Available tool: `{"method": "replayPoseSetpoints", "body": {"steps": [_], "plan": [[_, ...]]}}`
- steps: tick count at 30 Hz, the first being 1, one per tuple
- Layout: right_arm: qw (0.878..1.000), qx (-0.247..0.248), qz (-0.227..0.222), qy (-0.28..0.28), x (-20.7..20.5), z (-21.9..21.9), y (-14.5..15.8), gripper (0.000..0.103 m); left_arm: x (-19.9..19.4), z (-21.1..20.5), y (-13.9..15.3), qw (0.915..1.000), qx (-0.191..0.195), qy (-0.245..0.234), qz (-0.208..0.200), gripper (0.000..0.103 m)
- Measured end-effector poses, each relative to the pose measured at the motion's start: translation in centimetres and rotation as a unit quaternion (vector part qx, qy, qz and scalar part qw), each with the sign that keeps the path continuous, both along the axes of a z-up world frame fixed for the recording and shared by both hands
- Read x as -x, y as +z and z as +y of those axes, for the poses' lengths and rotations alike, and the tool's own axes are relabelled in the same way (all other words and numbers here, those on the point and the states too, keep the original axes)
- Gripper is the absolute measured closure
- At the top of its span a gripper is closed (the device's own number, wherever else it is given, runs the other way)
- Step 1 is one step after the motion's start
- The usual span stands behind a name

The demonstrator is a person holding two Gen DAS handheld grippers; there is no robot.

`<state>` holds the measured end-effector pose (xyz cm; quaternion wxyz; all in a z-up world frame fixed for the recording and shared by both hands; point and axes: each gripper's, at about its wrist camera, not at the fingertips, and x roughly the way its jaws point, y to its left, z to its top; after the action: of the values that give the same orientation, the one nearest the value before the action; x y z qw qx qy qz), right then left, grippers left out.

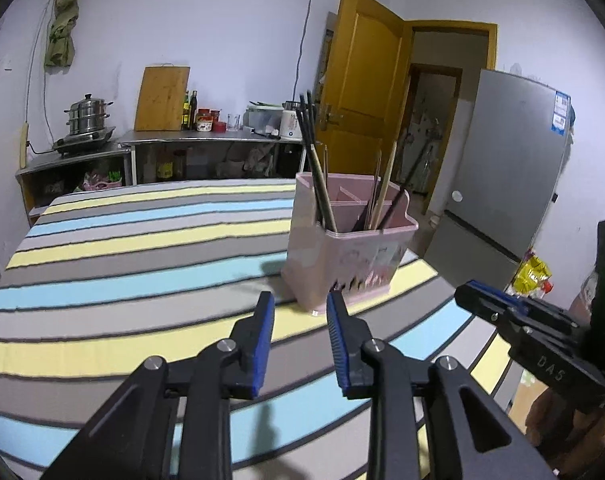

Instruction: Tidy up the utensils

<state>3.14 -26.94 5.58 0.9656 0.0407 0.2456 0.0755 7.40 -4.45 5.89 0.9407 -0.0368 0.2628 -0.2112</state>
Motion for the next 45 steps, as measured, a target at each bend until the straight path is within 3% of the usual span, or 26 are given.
{"method": "replayPoseSetpoints", "body": {"steps": [15, 45], "plan": [[1.0, 0.02, 0.001, -0.011, 2.7, 0.5, -2.2, 0.088, 2.6, 0.0, -2.5, 1.0, -0.004, 0.001, 0.007, 0.075], [1.0, 0.02, -0.011, -0.022, 3.3, 0.2, -1.9, 0.088, 3.5, -0.7, -2.4, 0.9998, -0.015, 0.01, -0.003, 0.075]]}}
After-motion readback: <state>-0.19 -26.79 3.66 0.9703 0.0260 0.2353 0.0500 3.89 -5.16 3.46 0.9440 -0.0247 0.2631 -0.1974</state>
